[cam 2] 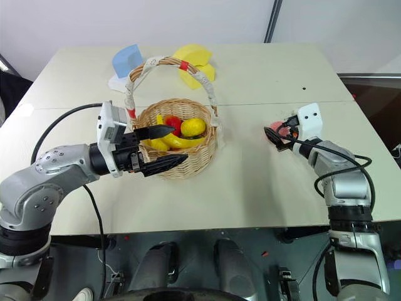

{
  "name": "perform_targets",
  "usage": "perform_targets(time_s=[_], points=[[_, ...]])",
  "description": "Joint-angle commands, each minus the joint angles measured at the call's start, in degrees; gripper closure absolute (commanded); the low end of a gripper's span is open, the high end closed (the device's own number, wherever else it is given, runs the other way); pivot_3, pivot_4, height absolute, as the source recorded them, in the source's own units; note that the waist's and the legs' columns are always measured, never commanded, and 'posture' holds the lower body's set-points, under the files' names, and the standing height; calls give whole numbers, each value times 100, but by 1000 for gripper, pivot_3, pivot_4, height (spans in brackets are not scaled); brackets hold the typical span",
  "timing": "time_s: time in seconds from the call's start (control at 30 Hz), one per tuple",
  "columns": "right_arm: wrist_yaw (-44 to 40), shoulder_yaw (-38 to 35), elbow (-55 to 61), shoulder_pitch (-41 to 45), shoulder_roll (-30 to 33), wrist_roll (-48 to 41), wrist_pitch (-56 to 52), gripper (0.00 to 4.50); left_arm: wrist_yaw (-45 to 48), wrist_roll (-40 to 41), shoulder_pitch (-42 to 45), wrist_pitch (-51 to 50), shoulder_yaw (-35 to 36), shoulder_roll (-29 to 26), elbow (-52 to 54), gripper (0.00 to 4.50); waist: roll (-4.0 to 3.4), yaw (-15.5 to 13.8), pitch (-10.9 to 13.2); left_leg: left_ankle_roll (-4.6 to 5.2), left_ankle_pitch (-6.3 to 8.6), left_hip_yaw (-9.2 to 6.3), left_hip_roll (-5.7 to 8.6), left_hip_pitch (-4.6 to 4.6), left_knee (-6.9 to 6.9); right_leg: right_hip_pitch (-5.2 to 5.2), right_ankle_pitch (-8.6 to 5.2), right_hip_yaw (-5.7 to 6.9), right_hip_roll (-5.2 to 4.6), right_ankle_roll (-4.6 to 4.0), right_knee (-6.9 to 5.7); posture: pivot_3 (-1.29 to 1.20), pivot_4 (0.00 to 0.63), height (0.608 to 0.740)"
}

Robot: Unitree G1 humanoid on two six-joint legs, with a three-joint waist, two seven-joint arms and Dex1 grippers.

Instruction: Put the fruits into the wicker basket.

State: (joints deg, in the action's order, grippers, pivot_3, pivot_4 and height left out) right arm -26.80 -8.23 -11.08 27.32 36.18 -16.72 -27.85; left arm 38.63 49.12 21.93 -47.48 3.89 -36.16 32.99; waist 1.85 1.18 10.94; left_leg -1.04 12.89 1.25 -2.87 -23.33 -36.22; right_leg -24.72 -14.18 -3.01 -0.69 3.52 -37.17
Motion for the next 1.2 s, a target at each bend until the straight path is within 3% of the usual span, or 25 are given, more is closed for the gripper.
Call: perform_targets(time_s=[0.03, 0.1, 0.2, 0.27, 0.33, 0.53, 0.7, 0.8, 1.0, 1.13, 1.2], points=[[-22, -108, -366, 249, -66, 44, 27, 0, -32, 80, -73, 177, 205, -41, 307, 21, 0, 1, 0, 0, 0, 0, 0, 0, 1, 0, 1, 0, 0, 2, 0, 0, 150, 740], [-88, -154, -510, 304, -118, -41, -79, 0, -73, 26, -116, 216, 184, -49, 356, 21, 0, -2, 0, 0, 0, -1, 0, 0, 2, 0, 7, 0, 1, 13, 0, 0, 150, 740], [-122, -222, -549, 337, -187, -114, -193, 932, -150, 63, -135, 222, 217, -13, 360, 0, 0, -3, 0, 0, 0, -1, 0, 0, 0, 0, 8, 0, 1, 15, 0, 0, 150, 740], [-121, -221, -532, 344, -195, -102, -217, 1914, -178, 97, -130, 249, 246, 9, 352, 0, 0, -2, 0, 0, 0, -1, 0, 0, 0, 1, 8, 0, 1, 15, 0, 0, 150, 740], [-97, -177, -402, 330, -168, -10, -140, 2314, -242, 223, -90, 258, 350, 81, 291, 0, 0, -3, 0, 0, 0, -1, 0, 0, -1, 1, 8, 0, 1, 15, 0, 0, 150, 740], [-981, 18, 1353, -53, 375, -80, 249, 2314, -43, 130, -487, 468, 817, -145, 26, 0, -17, 13, 5, 0, 0, -1, -1, 1, 5, -3, 8, 0, 2, 18, 0, 0, 150, 740], [-2257, -8, 3861, -538, 728, -2011, -620, 2314, 381, -15, -1218, 1015, 1521, -322, -315, 0, -17, 6, 5, 1, 1, -4, -8, 3, 15, -4, 6, 4, 6, 21, -1, 0, 150, 740], [-1726, 382, 4389, -62, 294, -2419, -1141, 2314, 607, -101, -1581, 1254, 1816, -437, -468, 0, -16, 51, 5, 2, 2, -3, -11, 8, 10, -2, -3, 4, 6, 2, -3, 0, 150, 740], [-170, 1458, 3795, 1052, -1156, -1448, -1403, 2314, 588, -35, -1808, 1343, 1960, -471, -345, 0, -10, 112, 2, -5, -1, -2, -6, 2, -2, 0, 8, 4, -9, -21, 8, 0, 150, 740], [196, 1913, 3060, 1342, -1703, -774, -1193, 2314, 427, -35, -1892, 1389, 1841, -340, -158, 0, -9, 116, 1, -5, -1, 6, -6, -11, 5, -14, 10, 3, -12, -24, 14, 0, 150, 740], [180, 2013, 2913, 1368, -1770, -598, -1097, 1293, 331, -13, -1889, 1391, 1794, -272, -81, 0, -9, 105, 1, -4, -1, 6, -4, -17, 10, -17, 2, 3, -14, -9, 12, 0, 150, 740]])
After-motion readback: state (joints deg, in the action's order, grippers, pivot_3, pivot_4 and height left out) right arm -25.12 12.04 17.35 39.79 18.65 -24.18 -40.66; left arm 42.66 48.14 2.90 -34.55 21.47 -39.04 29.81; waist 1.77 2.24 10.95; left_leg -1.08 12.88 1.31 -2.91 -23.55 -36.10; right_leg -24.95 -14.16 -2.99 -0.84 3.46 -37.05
